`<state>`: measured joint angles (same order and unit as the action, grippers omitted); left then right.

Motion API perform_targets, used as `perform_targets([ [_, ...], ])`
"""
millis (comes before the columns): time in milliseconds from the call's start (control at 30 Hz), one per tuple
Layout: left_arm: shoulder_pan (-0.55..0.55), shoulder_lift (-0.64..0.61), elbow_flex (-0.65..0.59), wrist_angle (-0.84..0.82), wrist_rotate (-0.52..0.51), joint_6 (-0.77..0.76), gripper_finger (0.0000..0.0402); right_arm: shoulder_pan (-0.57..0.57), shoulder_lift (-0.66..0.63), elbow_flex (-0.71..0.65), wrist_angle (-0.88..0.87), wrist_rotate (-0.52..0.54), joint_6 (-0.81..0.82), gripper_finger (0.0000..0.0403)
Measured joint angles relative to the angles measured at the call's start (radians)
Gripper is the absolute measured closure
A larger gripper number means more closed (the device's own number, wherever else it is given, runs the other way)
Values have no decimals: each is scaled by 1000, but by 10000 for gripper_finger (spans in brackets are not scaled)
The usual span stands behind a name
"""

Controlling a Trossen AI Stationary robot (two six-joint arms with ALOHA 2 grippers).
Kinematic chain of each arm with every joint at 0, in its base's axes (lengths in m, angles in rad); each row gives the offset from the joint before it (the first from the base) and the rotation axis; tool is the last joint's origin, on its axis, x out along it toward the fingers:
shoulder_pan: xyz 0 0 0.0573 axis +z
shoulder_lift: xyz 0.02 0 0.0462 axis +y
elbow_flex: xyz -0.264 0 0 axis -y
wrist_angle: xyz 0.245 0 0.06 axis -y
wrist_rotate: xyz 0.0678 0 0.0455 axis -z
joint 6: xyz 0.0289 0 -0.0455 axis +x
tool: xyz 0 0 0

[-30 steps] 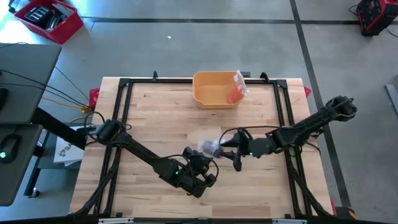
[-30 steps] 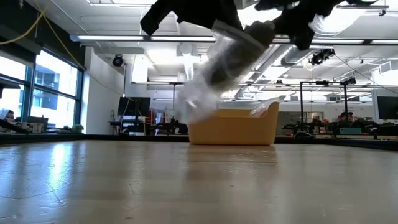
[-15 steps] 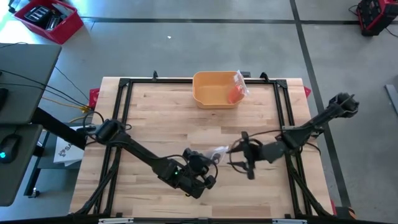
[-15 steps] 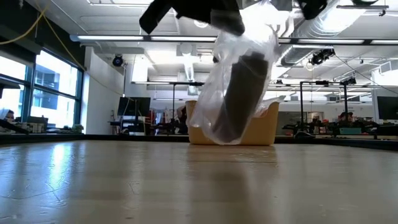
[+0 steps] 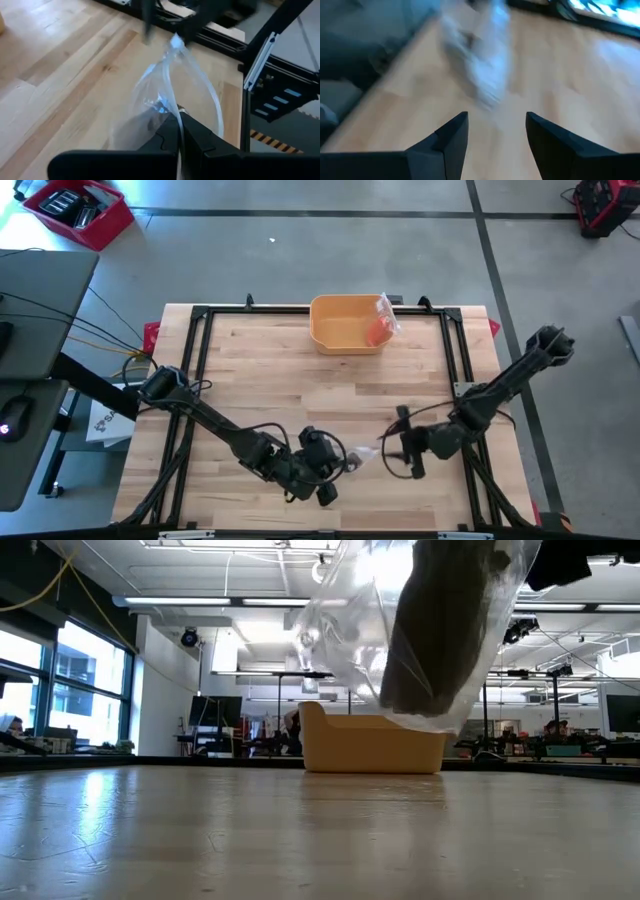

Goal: Roll bandage
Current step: Close the transparent zip bag

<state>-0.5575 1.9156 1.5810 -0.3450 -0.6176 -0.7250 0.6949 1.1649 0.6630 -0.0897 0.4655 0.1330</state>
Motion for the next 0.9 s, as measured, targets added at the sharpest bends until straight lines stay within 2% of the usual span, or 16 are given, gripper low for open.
perform_targets([
  [100, 0, 0, 0, -1, 0, 0, 401, 10, 48, -21, 168, -56, -46, 215],
  [233, 1, 0, 0, -1, 1, 2, 401, 8, 104, -22, 262, -18, -55, 238],
  [333, 1, 0, 0, -10, 2, 2, 401, 8, 119, -23, 271, 1, -54, 296],
  [433, 0, 0, 0, -29, -18, 2, 401, 9, 118, -23, 253, 3, -40, 376],
  [500, 1, 0, 0, -70, -45, -4, 395, 18, 111, -23, 244, 24, -33, 390],
  [667, 22, 0, 0, -258, -86, -82, 352, 9, 84, 43, 45, 51, 143, 400],
  [900, 81, -27, 0, -375, -107, -24, 259, -20, 86, 143, -192, 115, 323, 402],
])
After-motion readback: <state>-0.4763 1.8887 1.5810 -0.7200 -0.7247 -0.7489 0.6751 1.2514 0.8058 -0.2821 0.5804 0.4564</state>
